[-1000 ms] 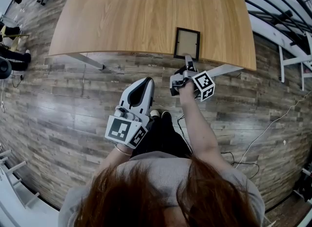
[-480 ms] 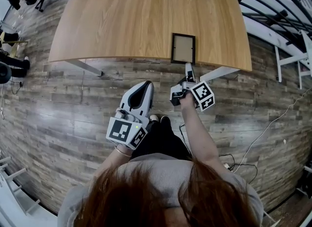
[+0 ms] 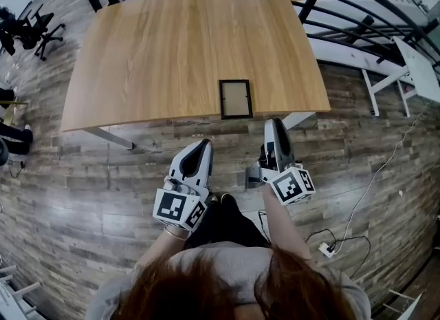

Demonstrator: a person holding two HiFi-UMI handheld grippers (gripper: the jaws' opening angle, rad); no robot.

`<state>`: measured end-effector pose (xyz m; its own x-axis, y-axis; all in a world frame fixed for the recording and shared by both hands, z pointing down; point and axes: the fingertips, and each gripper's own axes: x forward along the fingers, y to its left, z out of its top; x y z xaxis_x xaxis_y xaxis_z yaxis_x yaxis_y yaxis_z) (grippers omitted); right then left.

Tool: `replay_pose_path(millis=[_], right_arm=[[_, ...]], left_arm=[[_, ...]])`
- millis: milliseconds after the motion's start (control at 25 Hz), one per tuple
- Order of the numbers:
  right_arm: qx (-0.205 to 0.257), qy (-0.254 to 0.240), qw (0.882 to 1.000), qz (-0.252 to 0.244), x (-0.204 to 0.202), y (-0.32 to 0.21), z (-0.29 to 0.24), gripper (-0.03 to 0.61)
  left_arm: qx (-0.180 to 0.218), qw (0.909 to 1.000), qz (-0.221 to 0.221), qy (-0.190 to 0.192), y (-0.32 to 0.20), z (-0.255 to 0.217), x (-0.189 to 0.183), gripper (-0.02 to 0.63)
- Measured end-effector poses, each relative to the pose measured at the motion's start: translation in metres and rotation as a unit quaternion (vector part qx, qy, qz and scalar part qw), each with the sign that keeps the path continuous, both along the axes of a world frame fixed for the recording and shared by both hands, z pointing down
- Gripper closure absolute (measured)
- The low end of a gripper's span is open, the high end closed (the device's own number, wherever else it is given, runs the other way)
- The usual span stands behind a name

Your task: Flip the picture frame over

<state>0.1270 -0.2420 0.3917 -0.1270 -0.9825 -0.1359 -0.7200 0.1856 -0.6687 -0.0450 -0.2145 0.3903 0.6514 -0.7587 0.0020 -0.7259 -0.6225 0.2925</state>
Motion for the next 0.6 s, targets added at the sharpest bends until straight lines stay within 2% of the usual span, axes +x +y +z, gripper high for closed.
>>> replay_pose_path(millis=[40, 120, 280, 440, 600], right_arm=[[0.018, 0.039, 0.999, 0.0, 0.001, 0.006, -0.02, 0.444], [0.036, 0.104, 0.994, 0.017, 0.008, 0.02, -0.047, 0.561], [0.037, 0.178, 0.983, 0.034, 0.015, 0.046, -0.068, 0.563], [0.025, 0.249, 0.968, 0.021, 0.006, 0.073, -0.067, 0.563], [0.044, 0.283, 0.958, 0.001, 0.001, 0.12, -0.074, 0.563]], left_arm=[[0.009, 0.9999, 0.008, 0.002, 0.0, -0.004, 0.005, 0.604], [0.024, 0.9994, 0.025, 0.006, 0.001, -0.011, 0.017, 0.606], [0.038, 0.998, 0.049, 0.006, 0.013, -0.023, 0.039, 0.604], [0.049, 0.9975, 0.05, 0.003, 0.043, -0.036, 0.05, 0.604], [0.067, 0.9971, 0.036, 0.004, 0.09, -0.047, 0.064, 0.604]])
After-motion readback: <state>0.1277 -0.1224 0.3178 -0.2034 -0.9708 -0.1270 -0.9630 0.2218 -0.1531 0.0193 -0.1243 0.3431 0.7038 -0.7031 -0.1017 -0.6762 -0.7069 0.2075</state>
